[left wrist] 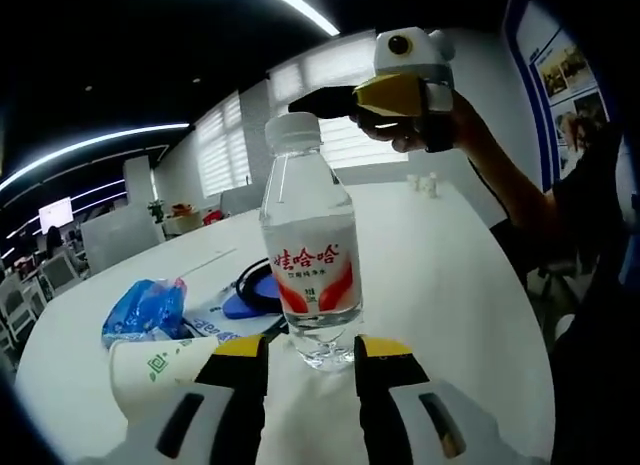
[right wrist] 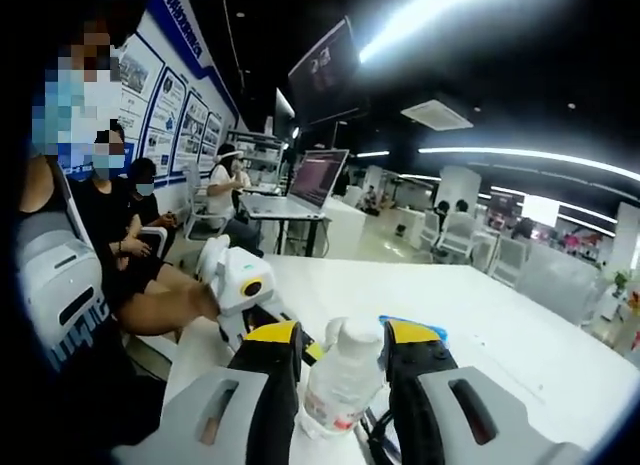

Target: Arrange the tabletop items into an orderly group along one side of the table until the central work area is clear of visible clutter.

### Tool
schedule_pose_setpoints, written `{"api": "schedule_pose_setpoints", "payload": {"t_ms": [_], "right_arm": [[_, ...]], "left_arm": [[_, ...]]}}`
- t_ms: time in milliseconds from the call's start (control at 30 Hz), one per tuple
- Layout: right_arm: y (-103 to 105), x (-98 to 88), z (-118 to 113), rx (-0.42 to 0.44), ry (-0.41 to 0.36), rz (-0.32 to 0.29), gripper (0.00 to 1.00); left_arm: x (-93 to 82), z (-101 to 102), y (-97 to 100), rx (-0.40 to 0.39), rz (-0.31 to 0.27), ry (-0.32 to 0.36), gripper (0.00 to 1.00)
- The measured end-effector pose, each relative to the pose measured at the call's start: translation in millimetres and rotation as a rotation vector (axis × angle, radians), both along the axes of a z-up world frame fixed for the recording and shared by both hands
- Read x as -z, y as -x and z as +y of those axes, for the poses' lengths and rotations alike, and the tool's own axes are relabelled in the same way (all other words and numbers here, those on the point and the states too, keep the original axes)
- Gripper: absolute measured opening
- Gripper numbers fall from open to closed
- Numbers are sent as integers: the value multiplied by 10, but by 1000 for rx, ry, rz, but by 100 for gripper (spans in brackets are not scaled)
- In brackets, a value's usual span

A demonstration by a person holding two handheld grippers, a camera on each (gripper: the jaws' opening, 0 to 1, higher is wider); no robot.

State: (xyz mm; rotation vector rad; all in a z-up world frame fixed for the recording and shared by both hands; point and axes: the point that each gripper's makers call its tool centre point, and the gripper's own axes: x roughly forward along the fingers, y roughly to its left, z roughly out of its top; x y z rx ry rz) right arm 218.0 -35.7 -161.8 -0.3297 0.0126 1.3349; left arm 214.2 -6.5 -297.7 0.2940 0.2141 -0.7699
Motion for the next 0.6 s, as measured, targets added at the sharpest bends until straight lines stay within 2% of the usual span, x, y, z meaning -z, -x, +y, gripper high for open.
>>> {"api": "schedule_pose_setpoints", "payload": {"t_ms": [167,267,467,600], "right_arm": [[-34,24,13,38,-12,16,32],[-117,22,3,97,-13,-16,33],[-135,33,39,135,-48,6,35],[-161,115,81,157,-44,19,36]], "left_arm": [[-38,-4,-27,5,-8,-19,33],[-51,-20,-31,13,-9,-17,33],[-76,-46,-48,30,-9,-8,33],[-86,-85,-55,37,-12,-1,33]]}}
